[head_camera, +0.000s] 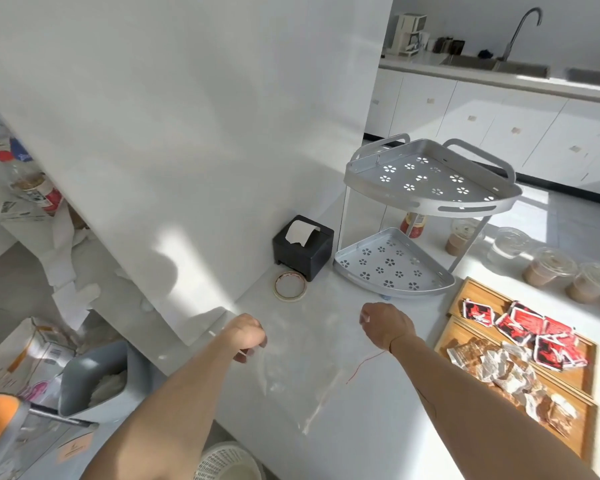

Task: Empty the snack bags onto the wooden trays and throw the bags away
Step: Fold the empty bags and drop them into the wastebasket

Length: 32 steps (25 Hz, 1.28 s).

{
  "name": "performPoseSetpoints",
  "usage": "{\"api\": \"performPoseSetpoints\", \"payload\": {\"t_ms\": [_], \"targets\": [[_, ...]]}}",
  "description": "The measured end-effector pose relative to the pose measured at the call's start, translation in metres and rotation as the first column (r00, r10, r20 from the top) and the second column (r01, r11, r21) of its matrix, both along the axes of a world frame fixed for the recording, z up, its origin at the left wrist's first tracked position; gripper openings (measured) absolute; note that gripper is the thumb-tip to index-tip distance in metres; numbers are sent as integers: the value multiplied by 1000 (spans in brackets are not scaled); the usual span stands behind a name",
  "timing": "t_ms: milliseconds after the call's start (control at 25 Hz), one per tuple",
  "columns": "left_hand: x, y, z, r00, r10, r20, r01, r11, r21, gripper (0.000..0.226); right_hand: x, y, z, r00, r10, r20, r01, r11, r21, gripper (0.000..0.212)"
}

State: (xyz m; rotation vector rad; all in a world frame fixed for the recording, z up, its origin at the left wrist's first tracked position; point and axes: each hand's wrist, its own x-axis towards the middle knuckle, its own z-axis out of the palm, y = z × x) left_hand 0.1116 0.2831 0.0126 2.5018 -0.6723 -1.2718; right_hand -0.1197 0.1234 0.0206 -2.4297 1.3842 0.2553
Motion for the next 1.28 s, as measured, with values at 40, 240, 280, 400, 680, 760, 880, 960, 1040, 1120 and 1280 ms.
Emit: {"api": "performPoseSetpoints", "payload": {"t_ms": [40,240,280,400,680,760,880,960,1040,1120,1280], "targets": [[-7,1,5,1000,8,7,-8,1000,-14,10,-9,1,5,1000,-9,8,9,1000,-6,29],[-36,17,29,1000,-19,14,19,999,-29,2,-47,7,25,998,-11,56,13,1000,-27,30],[-41,22,32,1000,-9,8,9,999,-42,2,-51,9,28,998,2,64,1,999,-35,29],[-51,43,40,999,43,-8,-44,994,-95,5,-56,23,32,995,33,93,-28,998,-53,28],[-52,112,47,966,260,6,-252,942,-222,7,-26,72,43,972,157,173,-153,988,-36,19],[-43,139,46,942,337,-2,-327,912,-249,10,-7,89,46,962,214,172,-212,977,-28,17],[-21,190,40,870,492,-42,-476,811,-339,9,26,123,51,940,281,195,-283,959,-15,7],[-8,232,38,844,536,-31,-511,783,-355,10,51,154,53,917,335,217,-345,939,8,4],[-3,268,42,822,570,-10,-534,764,-363,13,72,184,54,896,382,225,-396,918,21,5],[2,298,43,797,604,29,-549,743,-383,16,90,213,52,874,437,211,-452,892,22,14],[7,344,38,775,629,52,-572,735,-365,15,114,256,40,812,548,201,-566,824,36,8]]}}
